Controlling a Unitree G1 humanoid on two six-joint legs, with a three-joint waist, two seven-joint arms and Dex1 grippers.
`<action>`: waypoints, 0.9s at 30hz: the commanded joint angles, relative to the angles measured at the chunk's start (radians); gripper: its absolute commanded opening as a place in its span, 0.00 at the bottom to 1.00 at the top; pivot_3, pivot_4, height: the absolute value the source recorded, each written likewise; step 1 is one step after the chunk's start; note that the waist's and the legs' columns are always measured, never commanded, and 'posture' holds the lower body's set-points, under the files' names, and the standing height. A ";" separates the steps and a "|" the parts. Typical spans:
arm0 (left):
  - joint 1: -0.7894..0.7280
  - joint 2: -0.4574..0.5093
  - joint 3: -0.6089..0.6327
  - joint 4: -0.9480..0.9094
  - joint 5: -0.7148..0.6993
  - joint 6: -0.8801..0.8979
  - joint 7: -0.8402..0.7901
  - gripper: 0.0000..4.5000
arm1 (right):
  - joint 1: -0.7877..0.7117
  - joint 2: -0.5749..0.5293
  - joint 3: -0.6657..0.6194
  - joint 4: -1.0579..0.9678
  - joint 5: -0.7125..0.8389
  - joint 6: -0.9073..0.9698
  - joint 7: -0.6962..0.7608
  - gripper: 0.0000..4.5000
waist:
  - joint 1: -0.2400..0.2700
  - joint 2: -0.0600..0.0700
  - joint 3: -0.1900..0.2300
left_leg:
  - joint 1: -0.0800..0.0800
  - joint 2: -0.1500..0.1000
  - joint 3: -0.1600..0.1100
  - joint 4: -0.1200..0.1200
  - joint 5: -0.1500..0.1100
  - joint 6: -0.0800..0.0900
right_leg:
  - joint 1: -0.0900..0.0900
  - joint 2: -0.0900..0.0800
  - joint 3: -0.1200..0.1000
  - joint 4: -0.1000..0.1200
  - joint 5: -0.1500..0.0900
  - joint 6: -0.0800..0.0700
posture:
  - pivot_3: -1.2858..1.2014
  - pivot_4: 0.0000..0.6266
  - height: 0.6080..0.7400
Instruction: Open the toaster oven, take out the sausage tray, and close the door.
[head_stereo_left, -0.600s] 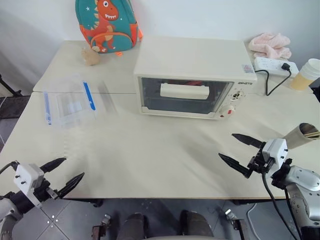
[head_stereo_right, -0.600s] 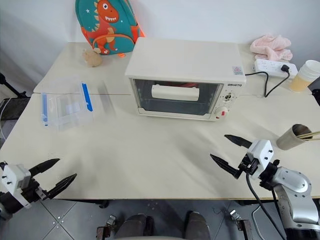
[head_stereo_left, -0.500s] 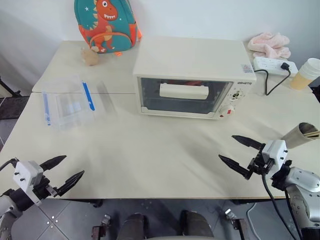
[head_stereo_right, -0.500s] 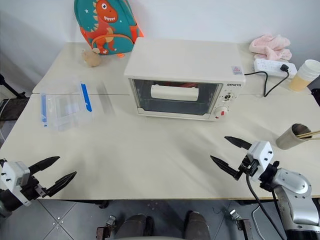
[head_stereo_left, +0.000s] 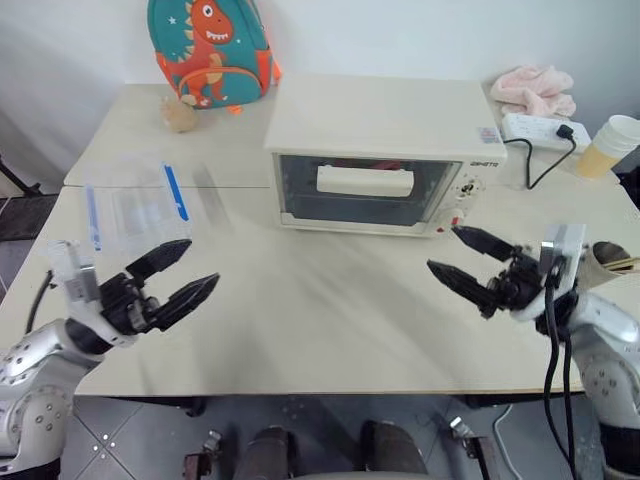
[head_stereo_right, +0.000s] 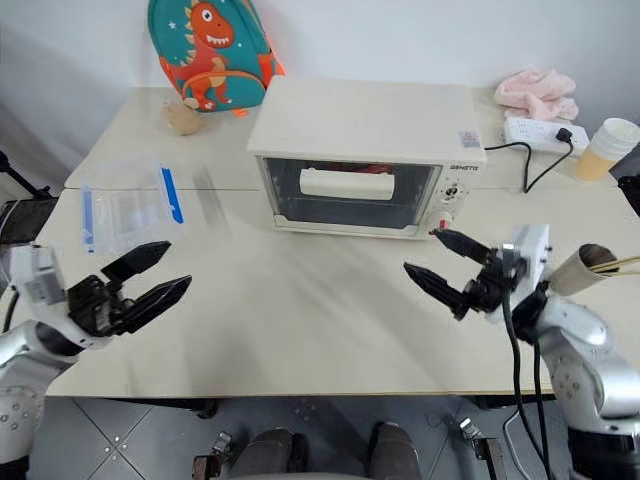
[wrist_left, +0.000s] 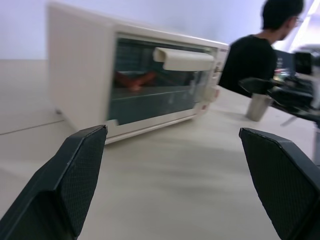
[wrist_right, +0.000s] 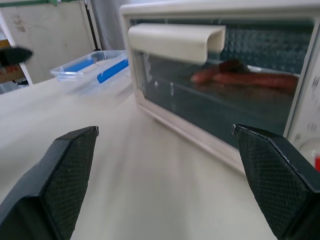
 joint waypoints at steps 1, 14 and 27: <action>-0.019 -0.001 -0.027 0.011 0.019 -0.005 -0.014 0.99 | -0.103 0.003 0.039 0.061 -0.023 0.035 0.001 1.00 | 0.001 0.000 0.000 | 0.000 0.000 0.000 0.000 0.000 0.000 | 0.000 0.000 0.000 0.000 0.000 0.000 | 0.52 0.24 1.00; 0.012 -0.036 -0.050 0.012 0.058 -0.026 -0.019 0.99 | -0.324 0.086 0.119 0.190 -0.102 -0.007 0.098 1.00 | 0.004 0.000 0.000 | -0.002 0.000 0.005 0.001 -0.001 0.000 | -0.001 0.000 -0.002 0.000 0.000 0.000 | 0.52 0.24 1.00; -0.033 -0.017 -0.041 0.093 0.091 -0.046 -0.040 0.99 | -0.120 0.003 0.174 -0.075 -0.152 -0.039 0.267 1.00 | 0.004 0.000 0.000 | -0.002 0.000 0.005 0.000 -0.001 0.000 | -0.001 0.000 -0.003 0.000 0.000 0.000 | 0.52 0.24 1.00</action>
